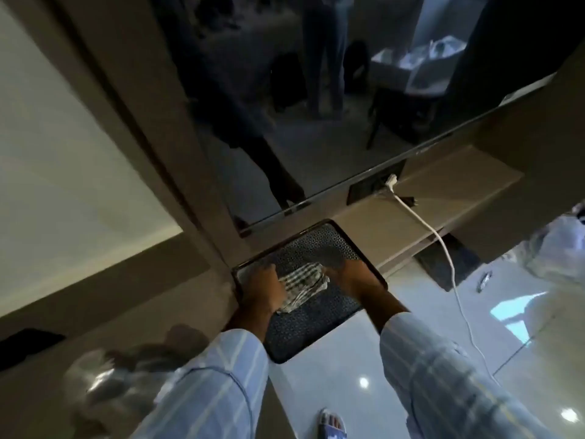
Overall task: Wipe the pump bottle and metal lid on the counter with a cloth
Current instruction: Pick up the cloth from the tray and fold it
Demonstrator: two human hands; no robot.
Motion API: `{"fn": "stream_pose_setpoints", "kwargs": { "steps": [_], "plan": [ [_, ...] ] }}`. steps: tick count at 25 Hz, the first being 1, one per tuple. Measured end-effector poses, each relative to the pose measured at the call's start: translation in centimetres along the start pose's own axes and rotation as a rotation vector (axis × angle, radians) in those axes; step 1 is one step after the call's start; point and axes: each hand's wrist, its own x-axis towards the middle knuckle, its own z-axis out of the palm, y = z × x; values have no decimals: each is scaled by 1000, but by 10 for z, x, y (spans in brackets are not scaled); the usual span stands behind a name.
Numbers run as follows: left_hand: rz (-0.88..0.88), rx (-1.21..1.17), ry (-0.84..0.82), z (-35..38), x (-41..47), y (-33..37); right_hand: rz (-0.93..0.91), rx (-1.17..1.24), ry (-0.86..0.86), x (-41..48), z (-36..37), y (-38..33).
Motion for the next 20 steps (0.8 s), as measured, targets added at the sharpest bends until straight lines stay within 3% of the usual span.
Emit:
{"fn": "stream_pose_setpoints", "kwargs": {
  "steps": [4,9,11,14,20],
  "plan": [
    [-170,-106,-52,44,42,-20,35,140,-39,49,48,12],
    [-206,-204,16,51,50,-24,121,386,-43,71,60,4],
    [-222,-344,38,36,43,-16,242,585,-98,62,50,1],
    [-172,-491,124,2,18,5,278,823,-147,31,16,-14],
    [-16,-793,218,-94,-64,51,130,1121,63,-91,-67,-67]
  ]
}}
